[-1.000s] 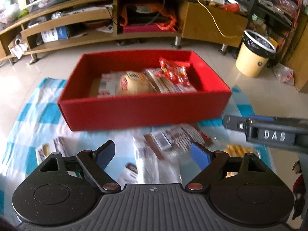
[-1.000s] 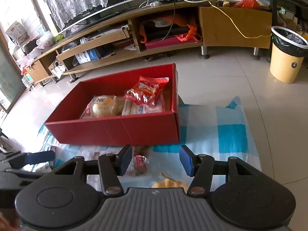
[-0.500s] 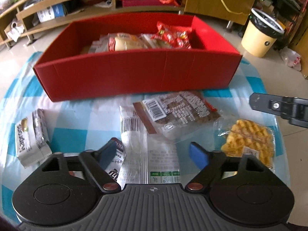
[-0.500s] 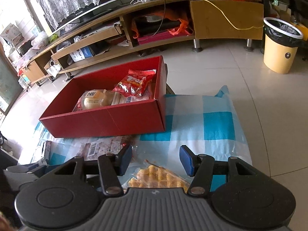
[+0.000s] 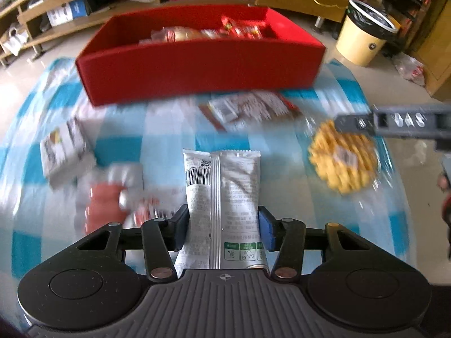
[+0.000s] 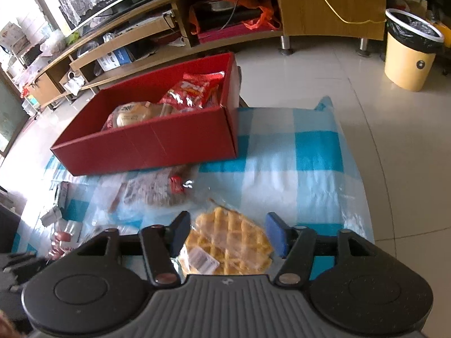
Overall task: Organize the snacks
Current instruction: 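Close left tool on the white bar packet while right tool closes on the waffle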
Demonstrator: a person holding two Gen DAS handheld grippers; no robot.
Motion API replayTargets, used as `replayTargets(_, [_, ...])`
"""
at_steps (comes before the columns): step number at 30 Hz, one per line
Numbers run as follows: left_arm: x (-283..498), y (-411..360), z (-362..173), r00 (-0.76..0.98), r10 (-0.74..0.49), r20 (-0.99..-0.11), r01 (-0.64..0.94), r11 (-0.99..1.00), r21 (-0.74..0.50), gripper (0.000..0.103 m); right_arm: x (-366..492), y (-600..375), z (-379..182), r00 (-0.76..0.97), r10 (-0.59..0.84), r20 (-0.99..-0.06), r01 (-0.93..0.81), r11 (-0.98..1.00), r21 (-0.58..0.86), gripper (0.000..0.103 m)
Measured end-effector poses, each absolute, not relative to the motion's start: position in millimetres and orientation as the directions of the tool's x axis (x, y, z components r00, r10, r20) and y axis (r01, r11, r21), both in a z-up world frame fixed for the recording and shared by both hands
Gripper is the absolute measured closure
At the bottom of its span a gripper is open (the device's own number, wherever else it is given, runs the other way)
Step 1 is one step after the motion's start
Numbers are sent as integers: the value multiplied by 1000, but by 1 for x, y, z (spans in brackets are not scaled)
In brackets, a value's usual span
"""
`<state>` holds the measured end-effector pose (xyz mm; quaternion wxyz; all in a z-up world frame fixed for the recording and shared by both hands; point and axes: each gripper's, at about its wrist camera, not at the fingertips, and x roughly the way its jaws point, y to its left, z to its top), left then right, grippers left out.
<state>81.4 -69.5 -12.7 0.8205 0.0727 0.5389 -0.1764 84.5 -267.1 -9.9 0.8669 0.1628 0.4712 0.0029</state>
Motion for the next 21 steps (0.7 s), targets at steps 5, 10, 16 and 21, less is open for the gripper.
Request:
replayTargets(5, [50,-58,-10,321,-243,-915,388,915,-106,46,79,-272,-10,558,157,-815,177,937,302,42])
replayTargets(10, [31,-49,-9,294,-264,-919,392,910,-136,44,91,-266,-16,566,148,-811,145,951,274,37])
replayTargets(16, [21,-48,-19,269,-255,-929,404,905,-132,43,99,-258,-31,494,241,-835,128,930,344,35])
replayTargets(21, [21,-42,-21,265,-256,-930,402,906,-134,36,66,-250,-23,451,317,-834,113,907,406,35])
